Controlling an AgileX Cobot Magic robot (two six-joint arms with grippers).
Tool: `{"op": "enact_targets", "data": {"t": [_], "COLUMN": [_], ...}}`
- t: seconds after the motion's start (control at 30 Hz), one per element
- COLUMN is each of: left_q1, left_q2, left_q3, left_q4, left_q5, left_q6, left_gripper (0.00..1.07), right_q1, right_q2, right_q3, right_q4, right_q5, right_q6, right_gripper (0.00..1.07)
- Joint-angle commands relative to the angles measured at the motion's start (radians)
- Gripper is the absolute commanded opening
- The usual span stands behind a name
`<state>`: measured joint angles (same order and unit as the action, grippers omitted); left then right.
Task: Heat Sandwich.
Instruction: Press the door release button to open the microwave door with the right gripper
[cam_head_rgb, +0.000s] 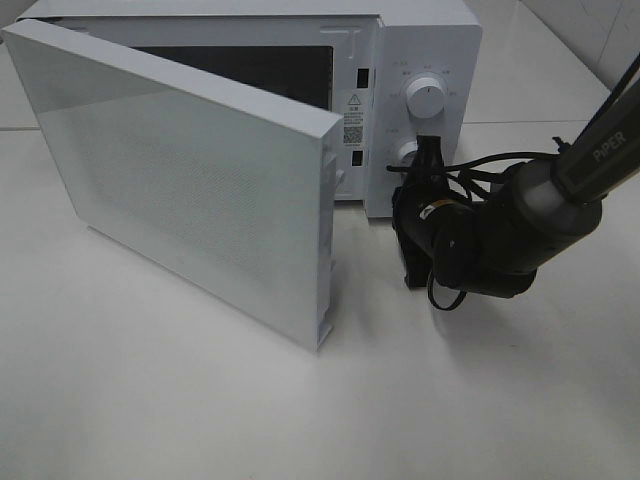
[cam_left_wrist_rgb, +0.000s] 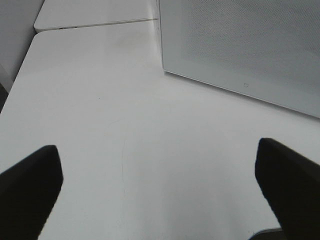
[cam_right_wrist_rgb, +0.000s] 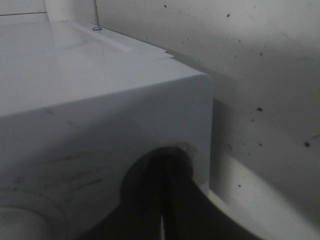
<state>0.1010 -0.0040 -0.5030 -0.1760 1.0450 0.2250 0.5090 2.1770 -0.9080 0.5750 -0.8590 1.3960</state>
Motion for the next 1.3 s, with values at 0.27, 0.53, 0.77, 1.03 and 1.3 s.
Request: {"op": "enact_targets", "data": {"t": [0.27,0.53,0.77,1.03,1.3], "left_q1": [0.005,0.005,0.005,0.005,0.005], "left_q2": [-0.022,-0.022,-0.022,-0.022,-0.022], "left_q3": [0.001,0.001,0.001,0.001,0.001], "left_q4": [-0.007,-0.007,-0.007,-0.007,-0.007], "left_q5": [-0.010,-0.010,-0.010,-0.010,-0.010], "left_q6": [-0.004,-0.004,-0.004,-0.004,-0.004], "left_gripper": [1.01,1.01,1.01,1.01,1.01], "right_q1": [-0.033,-0.031,-0.031,-0.029,-0.011], "right_q2": [-0.011,-0.016,-0.058,-0.107,-0.183], "right_q3": [-0.085,-0.083,-0.056,-0.007,0.073], "right_q4": [-0.046,-0.048,-0.041,-0.054,-0.083], "right_q5": [-0.172,-0.113,0.001,0.114,0.199], "right_q6": [-0.022,-0.021,-0.012,-0.010,-0.009], "right_gripper": [0.01,0.01,0.01,0.01,0.01]}}
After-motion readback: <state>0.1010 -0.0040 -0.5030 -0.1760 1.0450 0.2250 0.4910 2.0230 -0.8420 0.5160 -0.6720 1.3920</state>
